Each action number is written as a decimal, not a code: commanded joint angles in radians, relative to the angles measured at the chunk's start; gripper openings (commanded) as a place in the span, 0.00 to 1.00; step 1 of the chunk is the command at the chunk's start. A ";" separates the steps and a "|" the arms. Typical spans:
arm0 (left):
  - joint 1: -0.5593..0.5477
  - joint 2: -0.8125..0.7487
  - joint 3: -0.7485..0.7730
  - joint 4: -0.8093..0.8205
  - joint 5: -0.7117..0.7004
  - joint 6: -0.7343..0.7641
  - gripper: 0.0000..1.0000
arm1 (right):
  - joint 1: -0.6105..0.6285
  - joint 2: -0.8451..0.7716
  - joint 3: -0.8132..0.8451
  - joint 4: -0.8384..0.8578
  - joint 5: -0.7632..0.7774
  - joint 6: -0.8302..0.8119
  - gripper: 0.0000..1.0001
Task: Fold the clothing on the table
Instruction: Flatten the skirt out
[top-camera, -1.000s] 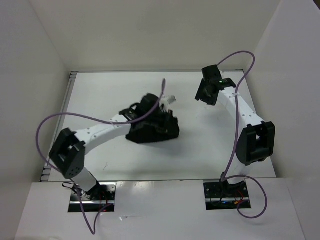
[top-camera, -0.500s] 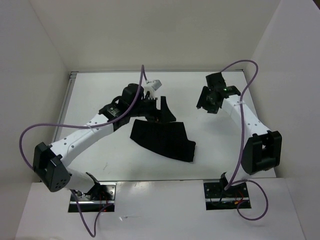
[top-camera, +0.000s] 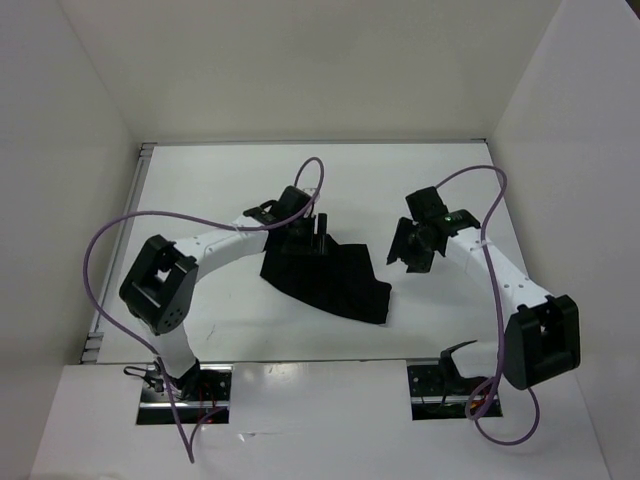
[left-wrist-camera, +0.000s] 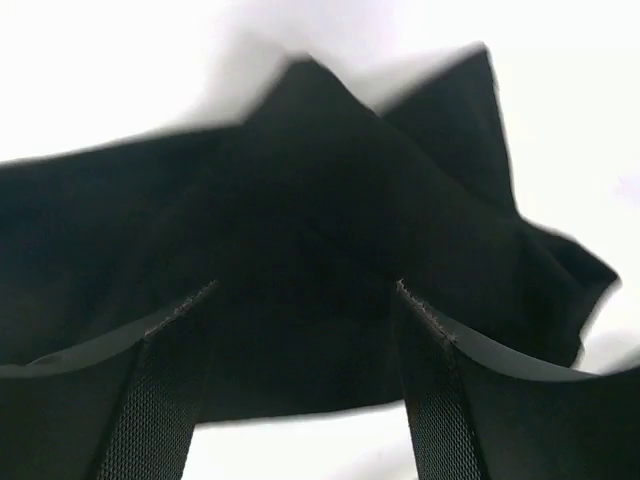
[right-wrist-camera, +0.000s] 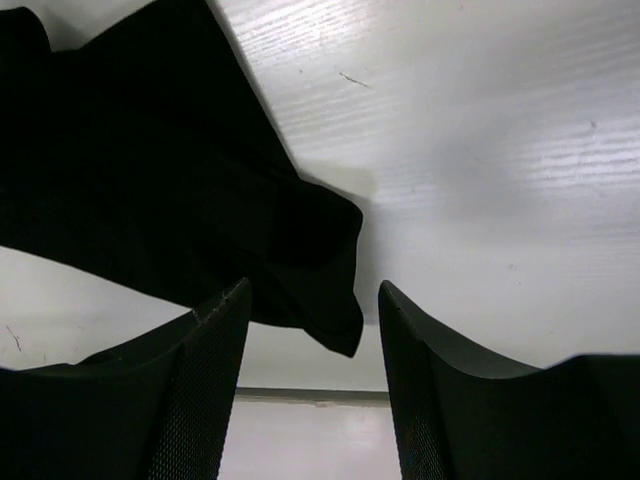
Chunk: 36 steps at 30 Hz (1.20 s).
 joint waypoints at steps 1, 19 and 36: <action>0.030 0.027 0.093 0.038 -0.068 0.027 0.75 | 0.010 -0.056 -0.016 -0.017 -0.004 0.039 0.59; 0.197 0.268 0.244 0.044 0.370 0.232 0.55 | 0.010 -0.066 -0.016 -0.017 0.005 0.049 0.59; 0.206 0.366 0.287 0.066 0.611 0.301 0.61 | 0.010 -0.047 -0.016 -0.017 0.005 0.049 0.59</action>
